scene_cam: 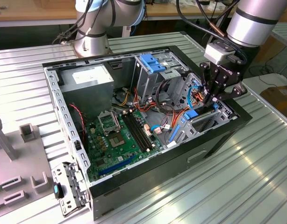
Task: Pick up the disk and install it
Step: 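Insert the first disk wire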
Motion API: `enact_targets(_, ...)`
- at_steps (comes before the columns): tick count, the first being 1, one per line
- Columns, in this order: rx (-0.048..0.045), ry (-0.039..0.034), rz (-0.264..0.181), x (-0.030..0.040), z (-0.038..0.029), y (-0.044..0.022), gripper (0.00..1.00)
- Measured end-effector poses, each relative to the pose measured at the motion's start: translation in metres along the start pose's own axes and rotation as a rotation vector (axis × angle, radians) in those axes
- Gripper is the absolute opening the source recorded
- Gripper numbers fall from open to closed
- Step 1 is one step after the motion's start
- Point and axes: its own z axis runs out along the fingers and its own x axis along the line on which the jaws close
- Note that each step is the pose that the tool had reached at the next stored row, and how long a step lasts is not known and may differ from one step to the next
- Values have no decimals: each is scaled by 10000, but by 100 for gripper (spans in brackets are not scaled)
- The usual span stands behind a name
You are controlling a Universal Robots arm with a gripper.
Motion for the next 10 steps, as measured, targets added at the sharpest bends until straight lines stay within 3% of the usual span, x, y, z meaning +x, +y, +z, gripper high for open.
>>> enact_targets(3, 0, -6, 0, 1, -6, -2, 16)
enact_targets(7, 10, -234, 2, 18, -3, -2, 16)
enact_targets(8, 15, -352, 3, 38, -1, -2, 16)
enact_targets(10, 17, -404, 4, 53, 0, -2, 16)
